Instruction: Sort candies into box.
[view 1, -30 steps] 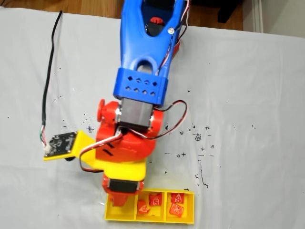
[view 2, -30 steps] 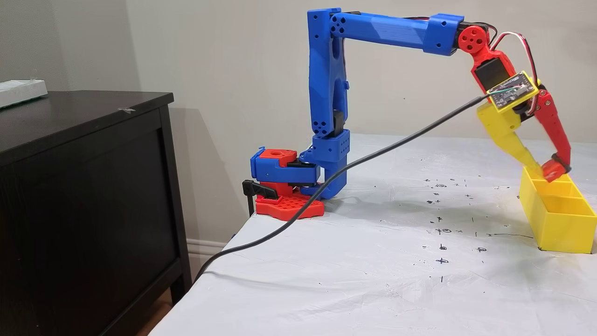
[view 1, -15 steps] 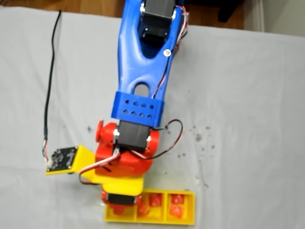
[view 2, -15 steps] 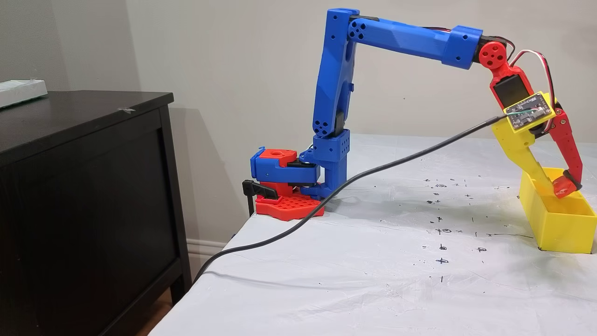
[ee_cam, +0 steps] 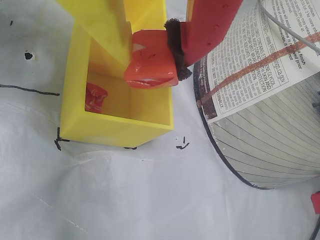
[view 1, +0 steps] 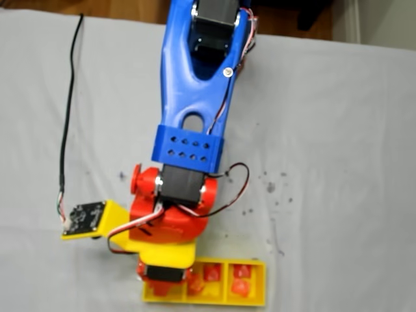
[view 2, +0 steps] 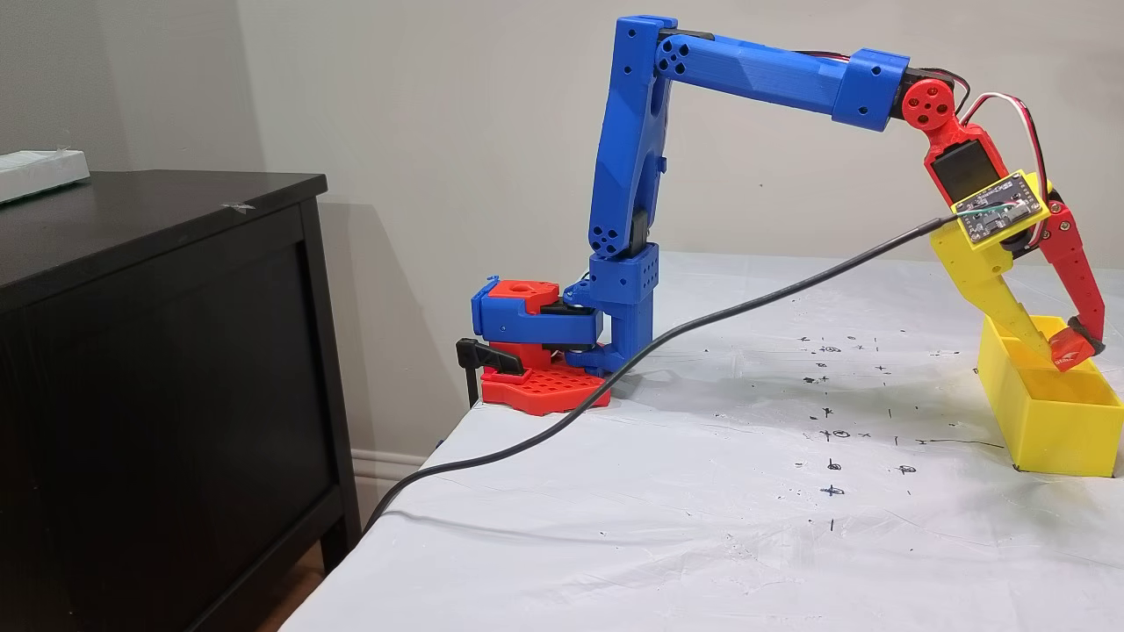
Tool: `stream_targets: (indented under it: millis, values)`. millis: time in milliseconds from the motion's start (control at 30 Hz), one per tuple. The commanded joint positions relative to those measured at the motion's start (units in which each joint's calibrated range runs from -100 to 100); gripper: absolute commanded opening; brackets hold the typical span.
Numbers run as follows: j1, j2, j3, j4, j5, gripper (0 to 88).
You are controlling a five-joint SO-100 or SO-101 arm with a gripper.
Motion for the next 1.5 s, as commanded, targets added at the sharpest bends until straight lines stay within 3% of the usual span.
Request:
stream_targets:
  millis: [0,900,1133,1467]
  values:
    - [-0.4,-1.0,-1.8,-0.8,0.5,0.1]
    - [-0.4,-0.6,0.6,-0.9,1.4,3.7]
    - [-0.2,-0.6,-0.1,0.9,1.7,24.8]
    - [0.2,-0.7,-1.7,2.7,1.7,31.3]
